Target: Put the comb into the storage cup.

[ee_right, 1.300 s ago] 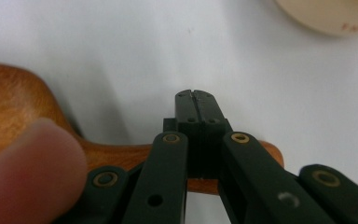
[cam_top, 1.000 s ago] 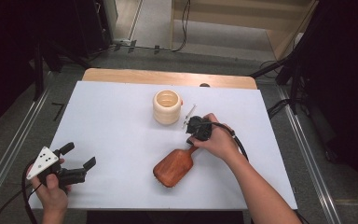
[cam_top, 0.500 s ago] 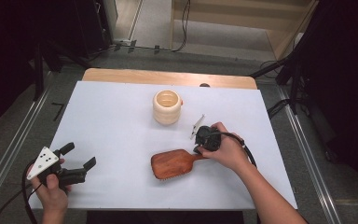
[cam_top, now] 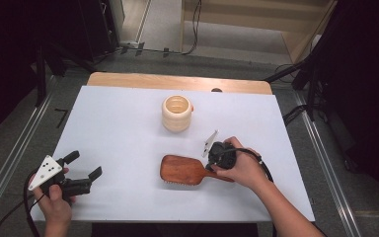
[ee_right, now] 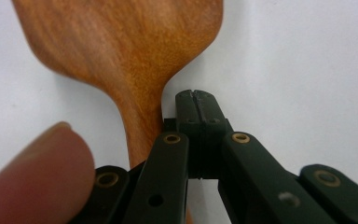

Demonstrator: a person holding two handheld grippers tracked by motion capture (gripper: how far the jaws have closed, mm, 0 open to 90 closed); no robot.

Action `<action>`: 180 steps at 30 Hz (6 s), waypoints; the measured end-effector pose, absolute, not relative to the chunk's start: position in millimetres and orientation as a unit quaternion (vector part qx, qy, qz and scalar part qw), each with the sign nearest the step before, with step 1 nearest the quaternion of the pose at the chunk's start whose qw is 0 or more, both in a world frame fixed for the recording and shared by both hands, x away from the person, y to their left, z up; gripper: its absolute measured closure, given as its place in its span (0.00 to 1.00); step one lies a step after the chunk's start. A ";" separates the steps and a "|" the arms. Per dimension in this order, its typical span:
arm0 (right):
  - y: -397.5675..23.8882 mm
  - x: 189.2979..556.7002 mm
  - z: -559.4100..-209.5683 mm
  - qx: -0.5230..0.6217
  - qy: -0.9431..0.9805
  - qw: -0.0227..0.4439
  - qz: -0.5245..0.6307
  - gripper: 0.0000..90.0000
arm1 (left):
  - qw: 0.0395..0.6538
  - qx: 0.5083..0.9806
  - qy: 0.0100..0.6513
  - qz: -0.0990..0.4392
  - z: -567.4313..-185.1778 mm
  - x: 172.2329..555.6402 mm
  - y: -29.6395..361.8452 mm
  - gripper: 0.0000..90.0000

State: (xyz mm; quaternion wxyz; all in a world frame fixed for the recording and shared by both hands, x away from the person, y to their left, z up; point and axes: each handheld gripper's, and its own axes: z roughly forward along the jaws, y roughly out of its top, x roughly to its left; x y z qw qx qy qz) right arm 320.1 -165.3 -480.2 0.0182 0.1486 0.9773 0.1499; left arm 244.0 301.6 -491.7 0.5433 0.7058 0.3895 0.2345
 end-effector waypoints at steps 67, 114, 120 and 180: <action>-153.1 299.9 -482.1 0.124 0.982 0.023 0.141 0.77 | 0.545 0.708 0.385 0.231 -492.0 243.5 300.9 0.00; -174.3 287.5 -476.8 0.196 0.923 0.047 0.326 0.78 | 0.548 0.707 0.383 0.230 -491.6 243.7 301.2 0.00; -176.1 285.7 -474.4 0.207 0.911 0.051 0.353 0.78 | 0.551 0.706 0.380 0.230 -489.9 242.1 302.0 0.00; -183.9 256.4 -474.2 0.240 0.788 0.110 0.556 0.78 | 0.623 0.710 0.286 0.164 -414.7 241.6 155.4 0.00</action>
